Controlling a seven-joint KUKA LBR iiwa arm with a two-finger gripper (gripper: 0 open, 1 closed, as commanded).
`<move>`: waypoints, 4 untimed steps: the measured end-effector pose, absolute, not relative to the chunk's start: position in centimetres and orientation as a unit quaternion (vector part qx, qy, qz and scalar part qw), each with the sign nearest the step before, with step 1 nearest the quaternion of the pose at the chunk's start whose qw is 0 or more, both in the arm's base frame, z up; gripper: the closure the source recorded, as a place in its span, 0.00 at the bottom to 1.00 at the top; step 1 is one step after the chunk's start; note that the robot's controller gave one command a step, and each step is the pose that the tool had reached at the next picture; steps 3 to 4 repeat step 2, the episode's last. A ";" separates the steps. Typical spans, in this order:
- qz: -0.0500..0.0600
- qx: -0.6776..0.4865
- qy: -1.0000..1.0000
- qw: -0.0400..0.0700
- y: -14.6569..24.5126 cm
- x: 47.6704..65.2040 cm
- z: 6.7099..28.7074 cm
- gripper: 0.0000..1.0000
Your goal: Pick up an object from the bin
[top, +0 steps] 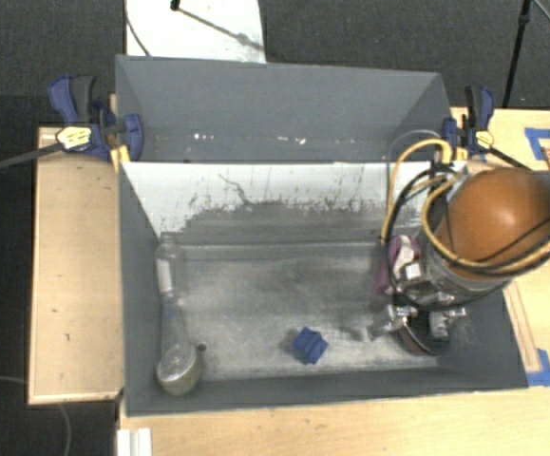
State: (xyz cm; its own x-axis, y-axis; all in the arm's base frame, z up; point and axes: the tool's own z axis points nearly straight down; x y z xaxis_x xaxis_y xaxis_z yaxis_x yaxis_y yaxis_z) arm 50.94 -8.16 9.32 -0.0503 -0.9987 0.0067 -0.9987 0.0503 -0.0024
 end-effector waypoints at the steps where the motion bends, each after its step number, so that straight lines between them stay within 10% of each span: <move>1: 0.009 0.686 -0.728 0.005 -9.0 51.0 9.5 1.00; 2: 0.003 0.677 -0.736 -0.003 -8.9 51.1 25.3 1.00; 4: 0.003 0.677 -0.736 -0.003 -8.9 51.1 25.3 1.00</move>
Offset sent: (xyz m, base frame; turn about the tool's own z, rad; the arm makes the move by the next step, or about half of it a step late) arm 0.0000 0.0000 0.0000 0.0000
